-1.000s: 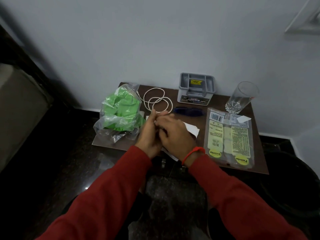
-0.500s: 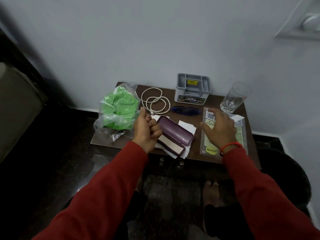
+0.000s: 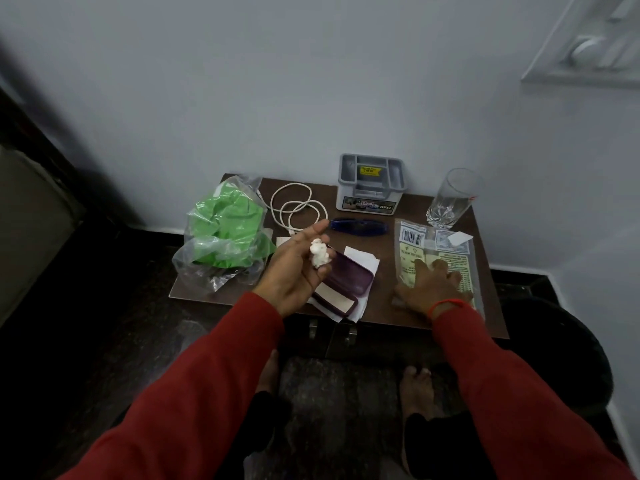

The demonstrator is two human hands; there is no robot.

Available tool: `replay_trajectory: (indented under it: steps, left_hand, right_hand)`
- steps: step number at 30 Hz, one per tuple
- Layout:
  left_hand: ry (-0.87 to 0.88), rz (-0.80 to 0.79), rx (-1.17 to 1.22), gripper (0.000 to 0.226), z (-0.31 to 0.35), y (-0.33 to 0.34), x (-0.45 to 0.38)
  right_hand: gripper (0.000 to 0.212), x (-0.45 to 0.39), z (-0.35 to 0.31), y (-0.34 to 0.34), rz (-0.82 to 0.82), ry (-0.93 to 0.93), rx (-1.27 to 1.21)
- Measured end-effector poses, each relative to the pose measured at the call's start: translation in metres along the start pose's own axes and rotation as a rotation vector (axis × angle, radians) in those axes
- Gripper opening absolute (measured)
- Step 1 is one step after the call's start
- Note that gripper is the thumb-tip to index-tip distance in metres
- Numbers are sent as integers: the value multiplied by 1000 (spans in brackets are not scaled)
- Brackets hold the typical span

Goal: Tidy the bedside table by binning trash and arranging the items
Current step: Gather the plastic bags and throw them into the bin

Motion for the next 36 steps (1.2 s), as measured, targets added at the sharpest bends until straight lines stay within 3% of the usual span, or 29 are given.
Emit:
replay_trajectory:
  steps: [4, 7, 11, 14, 19, 22, 24, 30, 33, 36]
  left_hand:
    - [-39, 1, -36, 28, -8, 2, 1]
    - [-65, 24, -41, 42, -9, -2, 2]
    - [-100, 27, -18, 56, -8, -4, 4]
    - [-131, 8, -141, 75, -7, -1, 7]
    - [-154, -39, -333, 88, -11, 12, 11]
    - [-91, -122, -360, 90, -8, 22, 11]
    - [-47, -124, -388, 88, -2, 22, 12]
    - [120, 192, -233, 34, 27, -11, 17]
    - [265, 381, -89, 48, 56, -37, 25]
    - [518, 547, -16, 32, 100, -59, 46]
  right_hand:
    - [39, 4, 4, -20, 125, -25, -101]
    - [26, 14, 8, -34, 172, -19, -154]
    - [23, 36, 7, -63, 240, -23, -139]
    - [28, 64, -9, -84, 310, -94, -160]
    - [22, 130, -83, -89, 474, -412, -92]
    - [23, 150, -134, -58, 400, -784, -86]
    - [26, 147, -148, -42, 348, -903, -60]
    - [30, 143, -173, -29, 212, -1142, -195]
    - [24, 159, -179, -44, 395, -1269, -318]
    - [20, 164, -176, -68, 560, -1255, -526]
Point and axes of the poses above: each hand's wrist, its own x-axis away from the middle knuckle, its own y-axis out of the palm, z = x × y, the point moved 8 cm from there along -x, towards the middle knuckle, and after that the axes turned 8 degrees about -z, right-handed, at the moved point
